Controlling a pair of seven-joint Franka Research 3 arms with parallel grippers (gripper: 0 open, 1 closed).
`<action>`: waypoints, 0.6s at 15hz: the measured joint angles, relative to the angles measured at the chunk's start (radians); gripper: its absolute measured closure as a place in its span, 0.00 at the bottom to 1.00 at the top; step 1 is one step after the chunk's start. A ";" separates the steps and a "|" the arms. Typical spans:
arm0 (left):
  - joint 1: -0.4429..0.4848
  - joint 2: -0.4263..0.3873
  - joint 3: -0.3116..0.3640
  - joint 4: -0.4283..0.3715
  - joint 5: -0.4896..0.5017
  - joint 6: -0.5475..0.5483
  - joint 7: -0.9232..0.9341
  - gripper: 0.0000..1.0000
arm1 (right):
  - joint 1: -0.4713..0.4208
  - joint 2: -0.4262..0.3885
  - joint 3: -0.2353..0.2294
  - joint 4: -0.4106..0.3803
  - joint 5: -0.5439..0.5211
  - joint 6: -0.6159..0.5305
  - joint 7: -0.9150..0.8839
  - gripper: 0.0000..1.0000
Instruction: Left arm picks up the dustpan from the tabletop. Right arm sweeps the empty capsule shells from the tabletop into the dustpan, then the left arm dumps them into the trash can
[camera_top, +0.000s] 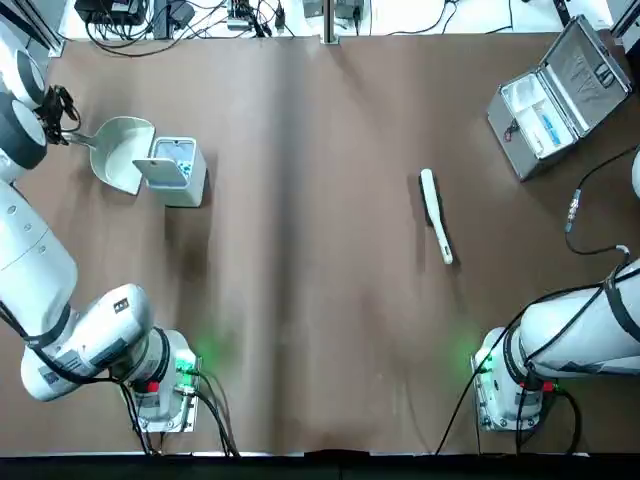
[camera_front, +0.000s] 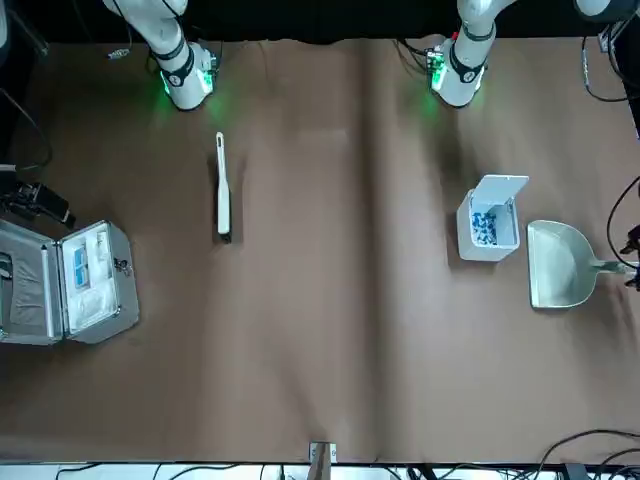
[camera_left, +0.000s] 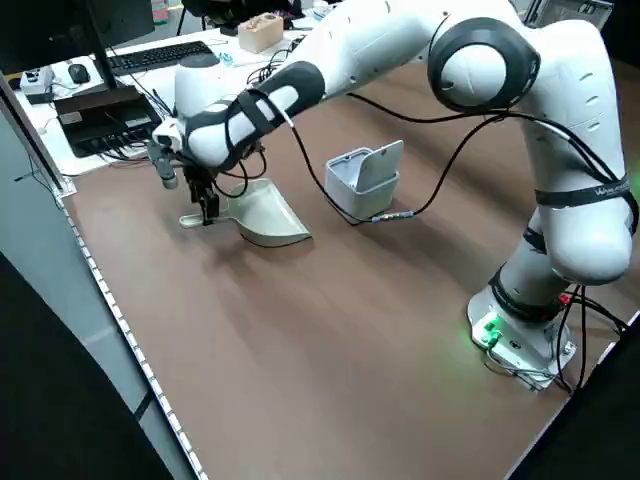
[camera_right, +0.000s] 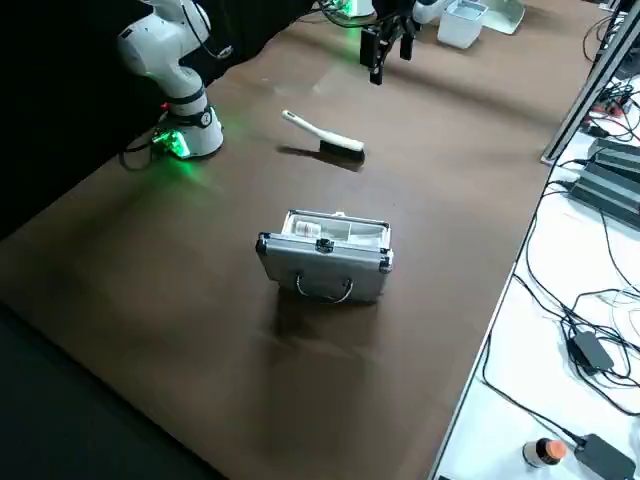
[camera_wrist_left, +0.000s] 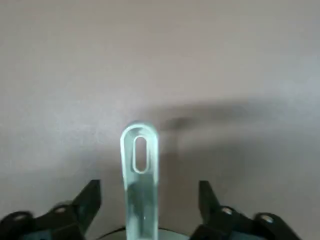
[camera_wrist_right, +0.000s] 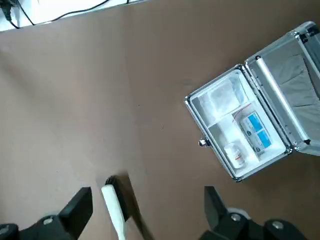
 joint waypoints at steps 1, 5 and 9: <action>-0.001 -0.017 -0.001 0.003 0.000 -0.002 0.004 0.08 | 0.000 0.001 -0.002 0.000 -0.002 0.000 0.000 0.01; -0.011 -0.135 -0.012 0.011 0.002 -0.132 0.180 0.00 | -0.002 0.015 -0.012 -0.001 -0.013 0.001 0.000 0.01; -0.097 -0.295 -0.054 0.012 0.002 -0.313 0.421 0.00 | 0.002 0.021 -0.007 -0.001 -0.015 0.000 -0.019 0.01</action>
